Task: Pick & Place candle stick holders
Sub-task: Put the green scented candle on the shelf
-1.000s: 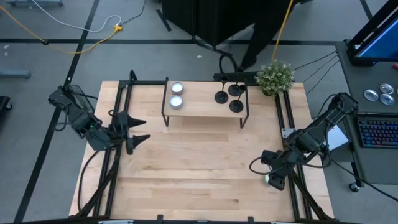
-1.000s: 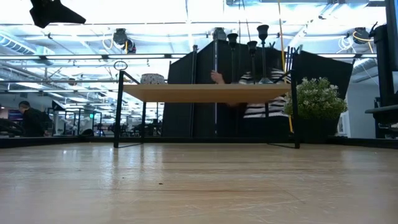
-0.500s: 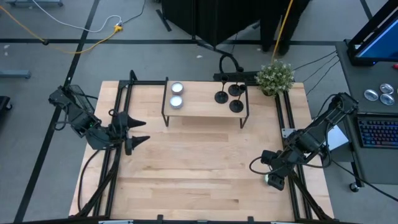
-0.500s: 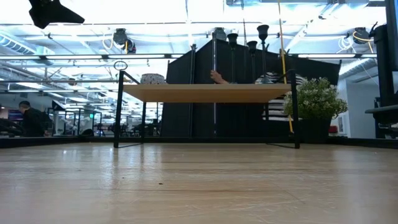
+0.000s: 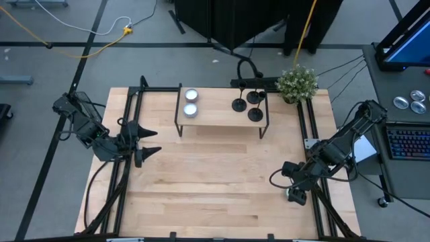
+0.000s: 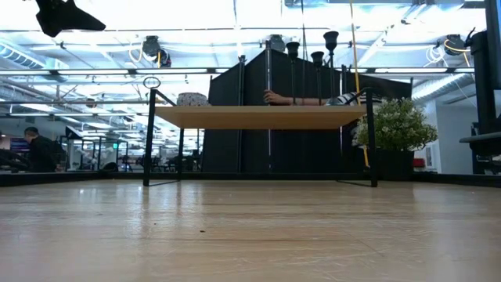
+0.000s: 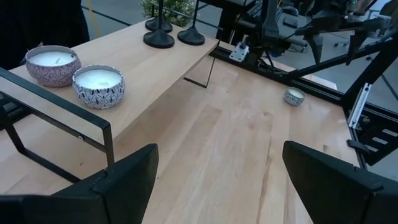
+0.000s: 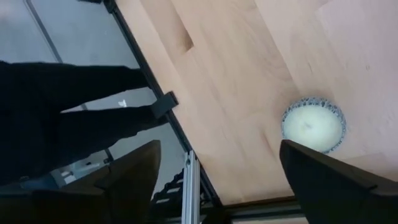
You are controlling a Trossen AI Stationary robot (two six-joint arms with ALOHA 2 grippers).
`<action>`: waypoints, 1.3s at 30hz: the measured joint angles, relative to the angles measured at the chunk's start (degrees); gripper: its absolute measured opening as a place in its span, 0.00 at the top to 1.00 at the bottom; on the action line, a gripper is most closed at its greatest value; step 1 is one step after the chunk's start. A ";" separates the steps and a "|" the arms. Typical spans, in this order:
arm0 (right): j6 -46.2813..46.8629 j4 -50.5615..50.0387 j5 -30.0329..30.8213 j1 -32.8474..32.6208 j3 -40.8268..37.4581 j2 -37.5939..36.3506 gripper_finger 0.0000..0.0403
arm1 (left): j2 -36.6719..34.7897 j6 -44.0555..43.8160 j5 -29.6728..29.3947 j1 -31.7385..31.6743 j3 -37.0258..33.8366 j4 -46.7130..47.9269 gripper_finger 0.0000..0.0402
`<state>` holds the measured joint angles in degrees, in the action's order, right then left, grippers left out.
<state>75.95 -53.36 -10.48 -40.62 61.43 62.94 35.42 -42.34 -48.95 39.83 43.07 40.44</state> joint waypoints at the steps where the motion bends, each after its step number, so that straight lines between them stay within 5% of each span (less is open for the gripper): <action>1: -0.04 0.00 0.20 0.00 0.00 0.00 0.19 | 0.00 0.02 -0.03 0.00 -0.14 -0.22 0.13; 20: -1.35 1.34 2.99 0.00 -0.04 0.00 0.19 | -8.51 -3.16 -0.18 0.01 -9.61 -3.93 0.13; 28: 7.79 -12.78 4.92 -2.13 -0.04 -0.02 0.18 | -9.34 -1.69 -0.23 0.01 -9.64 -3.91 0.13; 39: 20.25 -6.26 7.43 -7.56 -7.96 0.05 0.19 | -9.31 -2.10 -0.22 0.01 -9.64 -3.91 0.13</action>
<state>96.19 -59.62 -3.05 -48.18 53.47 62.99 26.11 -44.44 -49.17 39.84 33.43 36.53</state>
